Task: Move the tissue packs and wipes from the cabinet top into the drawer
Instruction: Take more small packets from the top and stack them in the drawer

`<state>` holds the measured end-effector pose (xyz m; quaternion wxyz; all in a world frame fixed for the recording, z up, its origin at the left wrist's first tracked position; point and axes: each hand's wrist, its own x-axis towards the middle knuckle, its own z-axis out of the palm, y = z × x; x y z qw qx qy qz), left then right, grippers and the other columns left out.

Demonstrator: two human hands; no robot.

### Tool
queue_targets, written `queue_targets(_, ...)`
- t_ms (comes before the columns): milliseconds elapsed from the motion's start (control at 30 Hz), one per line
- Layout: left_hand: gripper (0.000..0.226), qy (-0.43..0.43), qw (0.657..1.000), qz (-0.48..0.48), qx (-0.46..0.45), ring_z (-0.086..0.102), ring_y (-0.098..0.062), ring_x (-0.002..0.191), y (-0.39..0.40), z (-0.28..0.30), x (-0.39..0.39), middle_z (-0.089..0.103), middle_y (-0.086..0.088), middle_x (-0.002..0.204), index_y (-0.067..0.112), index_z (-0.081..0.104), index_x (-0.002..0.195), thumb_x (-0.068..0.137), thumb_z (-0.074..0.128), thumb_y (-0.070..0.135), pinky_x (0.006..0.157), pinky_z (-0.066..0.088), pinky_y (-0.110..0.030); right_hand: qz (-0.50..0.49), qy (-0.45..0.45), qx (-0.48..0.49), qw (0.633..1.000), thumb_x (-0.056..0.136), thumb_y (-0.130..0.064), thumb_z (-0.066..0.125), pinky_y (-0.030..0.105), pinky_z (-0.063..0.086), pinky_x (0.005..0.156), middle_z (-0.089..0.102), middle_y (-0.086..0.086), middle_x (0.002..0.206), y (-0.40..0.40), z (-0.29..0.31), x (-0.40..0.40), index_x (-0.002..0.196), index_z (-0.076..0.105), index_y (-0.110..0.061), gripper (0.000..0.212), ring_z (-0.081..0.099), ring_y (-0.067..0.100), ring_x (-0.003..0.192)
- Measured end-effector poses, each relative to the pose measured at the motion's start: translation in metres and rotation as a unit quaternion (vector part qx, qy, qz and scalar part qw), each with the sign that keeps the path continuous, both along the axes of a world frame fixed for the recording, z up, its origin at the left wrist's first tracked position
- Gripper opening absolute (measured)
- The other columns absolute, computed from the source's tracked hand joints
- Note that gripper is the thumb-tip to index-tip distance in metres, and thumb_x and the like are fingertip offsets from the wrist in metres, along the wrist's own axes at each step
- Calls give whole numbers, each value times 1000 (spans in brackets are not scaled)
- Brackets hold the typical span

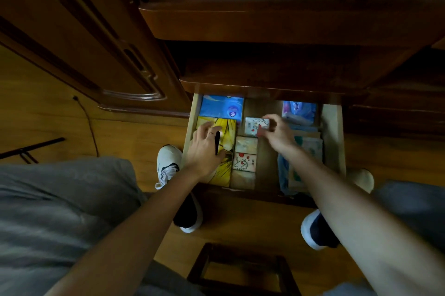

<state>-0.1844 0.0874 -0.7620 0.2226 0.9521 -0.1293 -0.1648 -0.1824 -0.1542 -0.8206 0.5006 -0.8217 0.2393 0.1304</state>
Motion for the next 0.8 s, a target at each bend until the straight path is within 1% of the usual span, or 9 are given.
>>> queue_targets(67,69,11,1000,6,15,34,-30,140,8,-5,-5,30,-7,154,18,42,146,85,73,28,108,40,-42,2,-13,-33,999,96,-23,70,24,48,77,62,-1,124,7,-13,5,130,57,-23,37,59,15,109)
queue_targets(133,70,11,1000,8,24,34,-29,140,11,-9,-9,31,-7,154,18,43,146,85,73,30,109,38,-41,18,-2,-56,998,97,-22,68,17,38,67,61,1,122,13,-25,9,133,57,-19,37,55,13,104)
queue_targets(267,69,9,999,-6,31,35,-29,138,8,-12,-11,30,-5,154,21,42,146,85,72,29,108,38,-41,80,38,-92,992,98,-23,66,34,53,86,66,8,124,14,-36,19,136,59,-11,40,64,24,112)
queue_targets(367,69,20,999,-21,20,30,-30,141,3,-13,-9,28,-7,155,20,40,148,86,71,26,113,36,-45,183,39,-191,964,100,-22,62,43,56,85,56,8,125,9,-33,26,129,60,-19,30,61,24,103)
queue_targets(433,69,12,999,-40,32,28,-32,142,0,-13,-7,28,-9,154,19,40,149,87,70,26,115,33,-47,218,34,-232,947,101,-18,59,45,56,83,50,10,131,10,-35,25,126,59,-23,26,59,25,100)
queue_targets(533,63,-32,990,-110,77,27,-32,142,-4,-12,-5,31,-10,152,22,43,146,88,67,27,115,32,-48,224,36,-236,945,103,-13,54,37,53,82,42,14,152,20,-41,18,132,54,-25,32,61,29,112)
queue_targets(633,55,-65,973,-190,116,25,-33,146,-11,-14,-5,30,-10,157,26,44,146,94,57,36,118,27,-50,216,19,-234,948,104,-18,52,33,44,71,49,15,145,23,-43,14,127,56,-27,25,61,27,108)
queue_targets(733,58,-64,963,-217,149,16,-32,150,-22,-15,7,19,-8,164,26,31,155,101,44,40,122,17,-52,211,39,-210,954,104,-23,55,39,49,87,42,16,156,24,-45,16,144,53,-29,41,54,33,130)
queue_targets(800,65,-53,957,-226,176,9,-32,153,-27,-14,25,10,-9,167,24,19,159,101,42,42,123,13,-53,201,35,-202,958,102,-26,59,40,53,88,46,13,149,25,-44,16,145,53,-33,44,57,31,123)
